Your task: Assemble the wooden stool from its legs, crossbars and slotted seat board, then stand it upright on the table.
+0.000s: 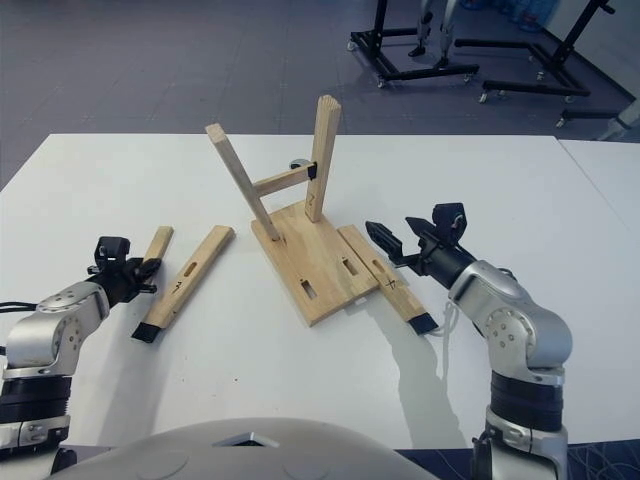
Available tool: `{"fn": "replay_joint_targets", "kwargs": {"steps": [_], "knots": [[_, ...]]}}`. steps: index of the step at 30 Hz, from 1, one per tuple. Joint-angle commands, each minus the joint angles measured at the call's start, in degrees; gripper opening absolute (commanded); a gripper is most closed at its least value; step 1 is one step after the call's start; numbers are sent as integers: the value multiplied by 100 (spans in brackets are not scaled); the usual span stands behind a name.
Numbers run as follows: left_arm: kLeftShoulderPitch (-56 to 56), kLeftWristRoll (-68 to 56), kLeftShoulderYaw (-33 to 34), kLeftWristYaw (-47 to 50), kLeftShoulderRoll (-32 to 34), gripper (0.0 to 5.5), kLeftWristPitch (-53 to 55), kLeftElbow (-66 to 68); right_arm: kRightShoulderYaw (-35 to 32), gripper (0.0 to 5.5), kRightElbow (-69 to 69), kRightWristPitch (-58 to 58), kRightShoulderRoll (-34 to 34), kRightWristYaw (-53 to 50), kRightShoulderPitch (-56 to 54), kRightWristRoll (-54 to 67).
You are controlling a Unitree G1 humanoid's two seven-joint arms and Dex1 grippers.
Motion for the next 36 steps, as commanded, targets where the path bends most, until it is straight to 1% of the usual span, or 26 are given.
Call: {"fn": "replay_joint_targets", "kwargs": {"steps": [1,7,11,15,19,21,23,25,27,31,36], "knots": [[-267,-34,275,-8,26,127,-17,258,23,540,86,10,-38,30,-137,4],[-1404,-295,746,-242,284,127,-188,379,-46,540,294,0,-126,94,-400,3],[-2441,-621,875,-477,437,127,-245,192,-370,540,624,49,-287,96,-914,159],[-3476,-794,614,-782,499,127,-448,-35,-849,540,996,270,-464,-89,-1948,601],[-4573,-880,302,-863,290,127,-595,6,-1091,540,1402,608,-500,-436,-3402,1199],[-4976,-867,83,-835,140,127,-624,42,-1191,540,1609,749,-371,-690,-4052,1550],[-5277,-735,-271,-857,-65,127,-774,55,-1256,540,1788,852,-169,-1042,-4769,1973],[-5420,-661,-515,-866,-274,127,-903,65,-1251,540,1998,903,86,-1359,-5375,2347],[-5442,-533,-745,-953,-399,127,-1083,109,-1226,540,2144,896,338,-1616,-5738,2634],[-5370,-349,-1223,-1396,-499,127,-1471,105,-1108,540,2248,938,913,-2181,-5969,3179],[-5385,-356,-1349,-1786,-547,127,-1706,172,-1072,540,2393,825,1387,-2737,-5903,3784]]}}
